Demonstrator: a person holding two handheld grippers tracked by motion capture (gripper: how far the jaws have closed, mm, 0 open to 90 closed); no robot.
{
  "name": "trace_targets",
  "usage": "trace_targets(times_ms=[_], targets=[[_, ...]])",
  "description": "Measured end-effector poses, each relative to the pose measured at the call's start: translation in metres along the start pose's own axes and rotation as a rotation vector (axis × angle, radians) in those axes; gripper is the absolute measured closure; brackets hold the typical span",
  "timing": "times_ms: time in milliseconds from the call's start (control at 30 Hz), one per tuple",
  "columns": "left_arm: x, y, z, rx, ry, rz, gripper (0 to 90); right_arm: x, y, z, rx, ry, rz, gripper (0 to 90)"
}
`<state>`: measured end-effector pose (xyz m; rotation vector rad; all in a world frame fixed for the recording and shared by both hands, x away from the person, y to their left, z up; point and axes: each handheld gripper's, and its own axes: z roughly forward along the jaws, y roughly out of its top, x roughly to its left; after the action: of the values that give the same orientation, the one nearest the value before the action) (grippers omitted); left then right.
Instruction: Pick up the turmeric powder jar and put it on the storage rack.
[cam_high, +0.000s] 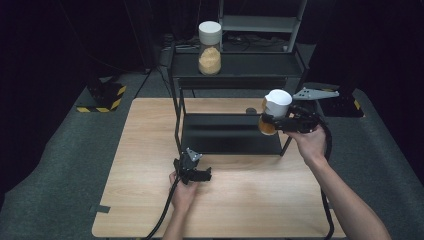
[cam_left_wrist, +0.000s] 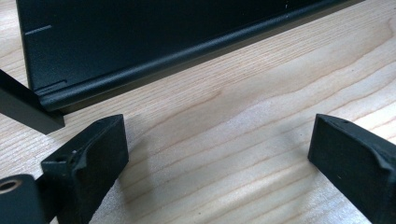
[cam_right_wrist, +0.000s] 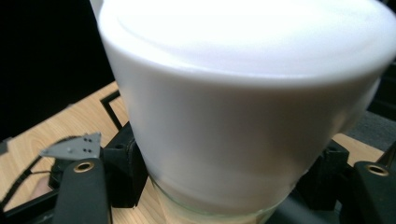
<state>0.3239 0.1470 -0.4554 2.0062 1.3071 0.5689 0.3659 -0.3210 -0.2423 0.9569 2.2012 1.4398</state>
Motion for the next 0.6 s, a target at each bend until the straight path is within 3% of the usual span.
trace_targets(times_ms=[600], targets=[[-0.001, 0.000, 0.000, 0.000, 0.004, 0.000, 4.8, -0.005, 0.045, -0.010, -0.014, 0.000, -0.012, 30.4]])
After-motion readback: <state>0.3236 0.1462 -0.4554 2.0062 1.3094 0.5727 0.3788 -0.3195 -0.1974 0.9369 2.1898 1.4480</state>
